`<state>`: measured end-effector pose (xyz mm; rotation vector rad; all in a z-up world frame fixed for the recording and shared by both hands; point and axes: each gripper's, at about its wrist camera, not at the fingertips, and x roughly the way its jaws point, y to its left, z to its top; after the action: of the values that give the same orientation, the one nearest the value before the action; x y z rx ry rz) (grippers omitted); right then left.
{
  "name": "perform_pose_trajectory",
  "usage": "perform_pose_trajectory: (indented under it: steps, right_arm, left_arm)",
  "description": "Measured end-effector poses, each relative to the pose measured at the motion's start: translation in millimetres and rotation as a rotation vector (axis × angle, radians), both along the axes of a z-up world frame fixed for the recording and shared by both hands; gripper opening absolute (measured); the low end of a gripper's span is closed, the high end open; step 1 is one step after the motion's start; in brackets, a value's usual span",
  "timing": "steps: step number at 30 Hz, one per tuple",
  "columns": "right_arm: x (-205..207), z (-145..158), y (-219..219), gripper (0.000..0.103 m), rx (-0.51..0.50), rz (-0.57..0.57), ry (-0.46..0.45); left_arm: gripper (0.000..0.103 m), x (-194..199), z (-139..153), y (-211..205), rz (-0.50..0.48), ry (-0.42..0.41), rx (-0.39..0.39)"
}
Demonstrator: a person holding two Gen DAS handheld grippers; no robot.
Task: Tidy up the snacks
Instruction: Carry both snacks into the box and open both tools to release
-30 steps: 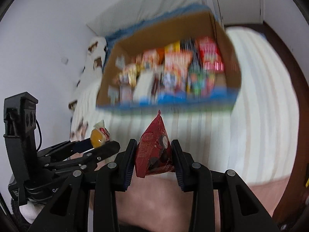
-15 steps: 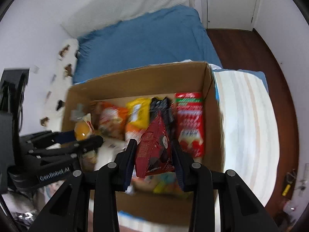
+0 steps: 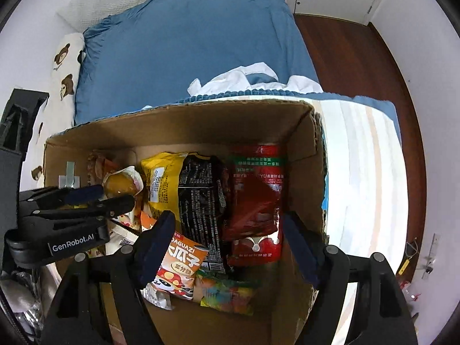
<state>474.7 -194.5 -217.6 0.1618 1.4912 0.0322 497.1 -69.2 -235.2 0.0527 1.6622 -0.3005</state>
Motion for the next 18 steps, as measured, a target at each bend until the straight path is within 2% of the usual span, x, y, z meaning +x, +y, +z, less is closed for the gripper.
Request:
perform_pose_trajectory:
  steps: [5,7,10,18]
  right_arm:
    - [-4,-3,-1,0.081,0.000,0.008,0.010]
    - [-9,-1,1,0.089,0.006,0.011,0.014]
    - [-17,0,9,0.095,-0.016,0.024,0.011]
    - [-44,13,9,0.095,-0.009,0.007,-0.052]
  left_arm:
    - [0.090,-10,10,4,0.007,-0.044,-0.012]
    - [0.091,-17,14,7,0.013,-0.063,-0.020]
    - [0.092,-26,19,9,0.012,-0.095,-0.018]
    - [0.092,-55,47,24,0.042,-0.204,-0.035]
